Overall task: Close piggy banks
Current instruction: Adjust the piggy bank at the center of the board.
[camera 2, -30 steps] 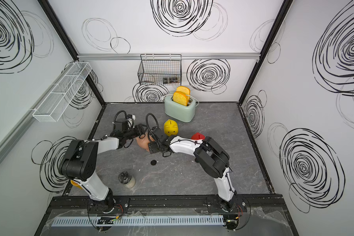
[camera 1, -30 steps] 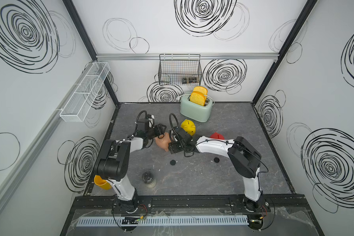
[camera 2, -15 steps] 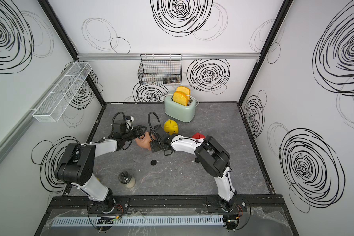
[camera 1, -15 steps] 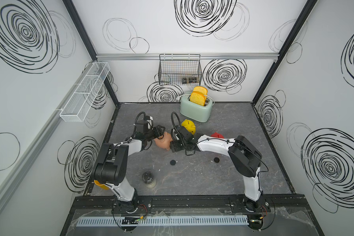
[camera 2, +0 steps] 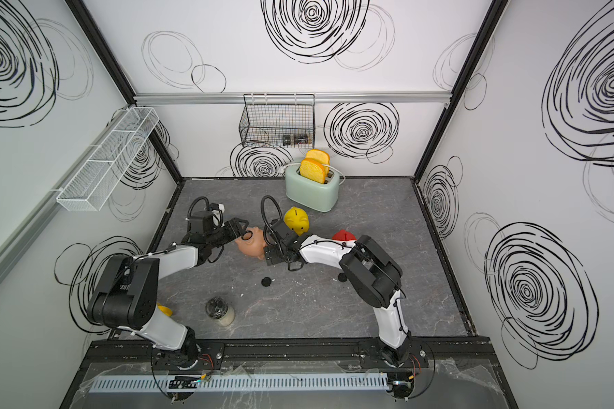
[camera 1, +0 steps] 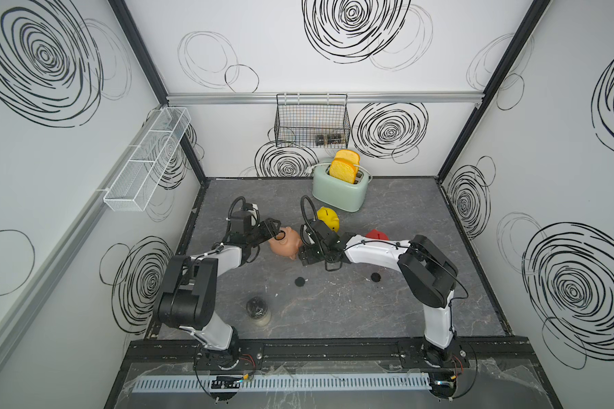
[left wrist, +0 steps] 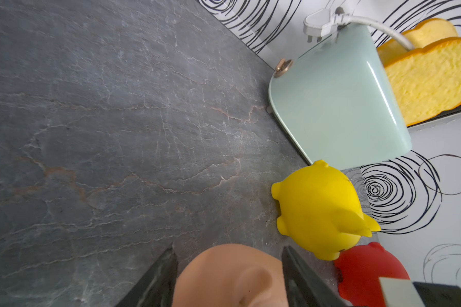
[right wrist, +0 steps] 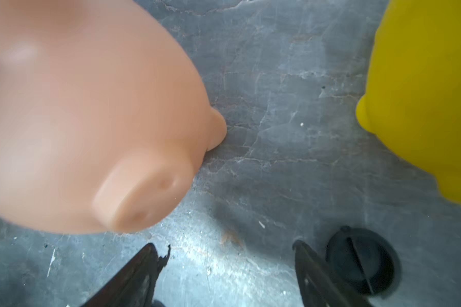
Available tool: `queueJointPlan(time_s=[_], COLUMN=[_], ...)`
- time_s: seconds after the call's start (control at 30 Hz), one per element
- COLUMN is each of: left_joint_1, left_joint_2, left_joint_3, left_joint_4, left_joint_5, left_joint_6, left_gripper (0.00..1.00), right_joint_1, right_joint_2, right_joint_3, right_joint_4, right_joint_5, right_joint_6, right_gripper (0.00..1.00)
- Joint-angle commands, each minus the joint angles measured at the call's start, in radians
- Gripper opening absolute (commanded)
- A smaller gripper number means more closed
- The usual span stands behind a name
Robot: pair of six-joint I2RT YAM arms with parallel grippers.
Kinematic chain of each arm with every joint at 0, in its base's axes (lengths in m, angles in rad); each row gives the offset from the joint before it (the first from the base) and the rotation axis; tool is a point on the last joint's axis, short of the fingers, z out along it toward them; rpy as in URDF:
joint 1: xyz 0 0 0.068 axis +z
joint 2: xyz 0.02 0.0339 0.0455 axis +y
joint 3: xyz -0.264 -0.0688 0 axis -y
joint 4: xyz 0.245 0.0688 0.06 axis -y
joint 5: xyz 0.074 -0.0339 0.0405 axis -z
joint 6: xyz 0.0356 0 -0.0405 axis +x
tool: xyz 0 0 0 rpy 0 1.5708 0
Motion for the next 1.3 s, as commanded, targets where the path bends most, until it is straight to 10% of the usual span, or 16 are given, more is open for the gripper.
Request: queueJointPlan(time_s=[0.0, 1.27], left_joint_1=[0.017, -0.005], left_joint_2=[-0.014, 0.076], left_joint_3=[0.010, 0.057], left_joint_4=[0.052, 0.013], left_joint_5=[-0.009, 0.024], left_joint_6=[-0.016, 0.009], left_gripper=[0.66, 0.58], right_joint_1=[0.036, 0.034], right_joint_2=[-0.055, 0.076], right_joint_3=[0.000, 0.150], right_joint_4=[-0.008, -0.063], right_joint_5=[0.002, 0.047], right_joint_6=[-0.016, 0.028], right_gripper=[0.82, 0.86])
